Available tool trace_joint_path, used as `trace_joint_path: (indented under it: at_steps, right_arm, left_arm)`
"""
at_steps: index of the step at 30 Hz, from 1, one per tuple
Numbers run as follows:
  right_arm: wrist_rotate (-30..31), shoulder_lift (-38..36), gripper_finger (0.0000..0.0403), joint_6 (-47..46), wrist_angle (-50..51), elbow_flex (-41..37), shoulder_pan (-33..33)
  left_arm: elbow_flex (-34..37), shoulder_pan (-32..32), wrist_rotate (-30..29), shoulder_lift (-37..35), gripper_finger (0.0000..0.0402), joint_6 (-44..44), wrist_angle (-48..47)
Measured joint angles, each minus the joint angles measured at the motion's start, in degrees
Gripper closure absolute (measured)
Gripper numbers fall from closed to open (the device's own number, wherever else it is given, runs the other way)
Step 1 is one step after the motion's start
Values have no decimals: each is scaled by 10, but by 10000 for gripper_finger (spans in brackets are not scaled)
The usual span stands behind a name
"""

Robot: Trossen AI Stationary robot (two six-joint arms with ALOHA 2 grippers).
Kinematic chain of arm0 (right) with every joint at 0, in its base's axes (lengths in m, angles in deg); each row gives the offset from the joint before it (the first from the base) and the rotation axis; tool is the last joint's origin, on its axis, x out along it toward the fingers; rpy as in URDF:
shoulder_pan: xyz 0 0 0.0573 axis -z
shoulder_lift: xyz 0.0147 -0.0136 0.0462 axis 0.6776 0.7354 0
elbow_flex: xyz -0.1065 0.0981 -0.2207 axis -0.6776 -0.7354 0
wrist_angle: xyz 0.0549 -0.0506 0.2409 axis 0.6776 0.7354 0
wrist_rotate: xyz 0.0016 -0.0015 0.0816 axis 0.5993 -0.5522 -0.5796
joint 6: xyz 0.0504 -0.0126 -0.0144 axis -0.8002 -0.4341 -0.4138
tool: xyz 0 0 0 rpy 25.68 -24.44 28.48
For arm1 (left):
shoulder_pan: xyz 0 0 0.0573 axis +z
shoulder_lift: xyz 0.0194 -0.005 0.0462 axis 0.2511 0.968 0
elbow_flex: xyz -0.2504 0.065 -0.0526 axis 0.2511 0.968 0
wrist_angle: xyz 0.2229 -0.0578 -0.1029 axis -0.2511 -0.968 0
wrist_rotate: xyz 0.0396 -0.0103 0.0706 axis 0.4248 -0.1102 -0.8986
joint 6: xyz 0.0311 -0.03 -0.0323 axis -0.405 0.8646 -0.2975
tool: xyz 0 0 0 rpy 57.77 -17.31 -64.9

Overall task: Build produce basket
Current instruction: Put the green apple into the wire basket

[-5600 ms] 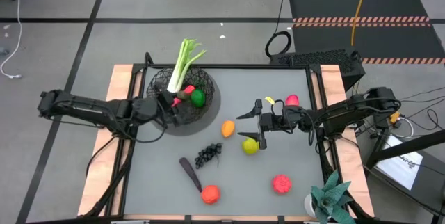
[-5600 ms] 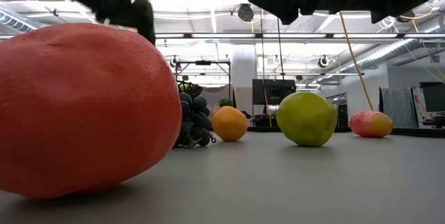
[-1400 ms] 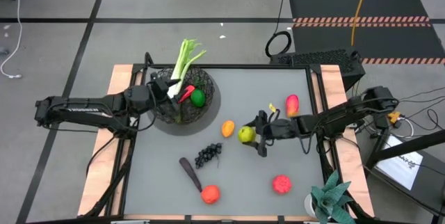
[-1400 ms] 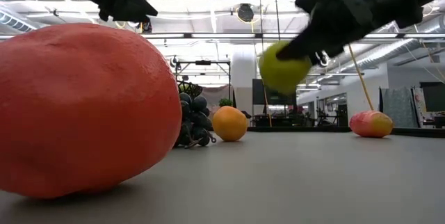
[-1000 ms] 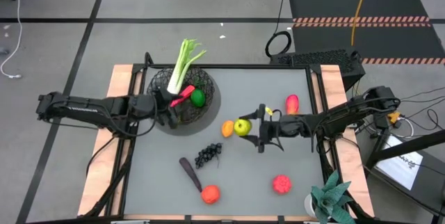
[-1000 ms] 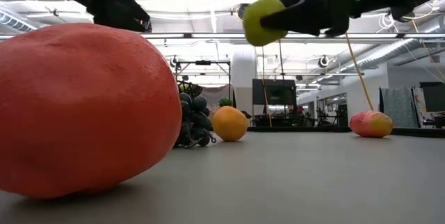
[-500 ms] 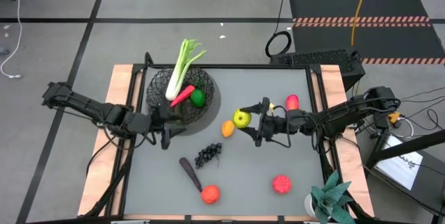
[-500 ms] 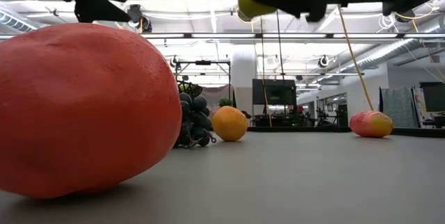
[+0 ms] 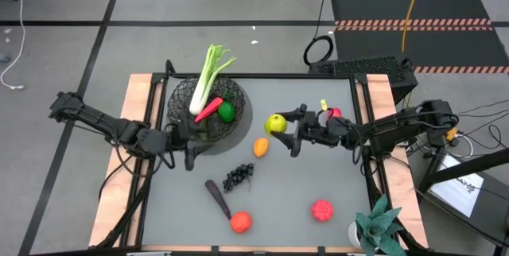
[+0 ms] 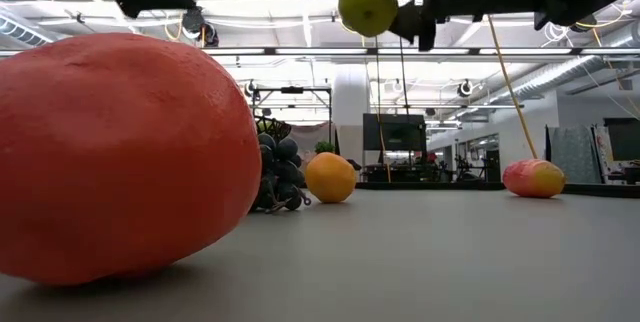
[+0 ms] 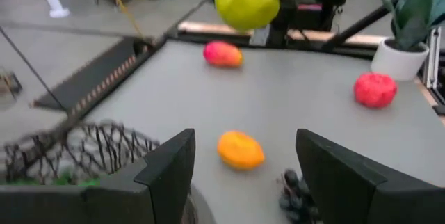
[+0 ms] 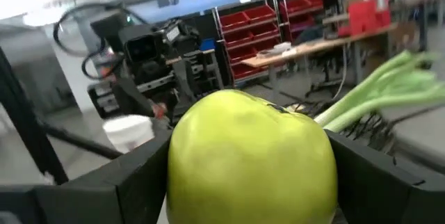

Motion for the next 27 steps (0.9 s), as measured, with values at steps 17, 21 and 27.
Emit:
trace_joint_path:
  at_steps: [17,21,27]
  right_arm:
    - [-1,0,76,64,-10,0,-17]
    - [-1,0,76,164,-10,0,-29]
    - [-1,0,76,319,6,0,-55]
  left_arm:
    - [0,24,-1,0,153,-49,37]
    - [0,24,-1,0,153,-49,36]
    - [0,24,-1,0,153,-49,36]
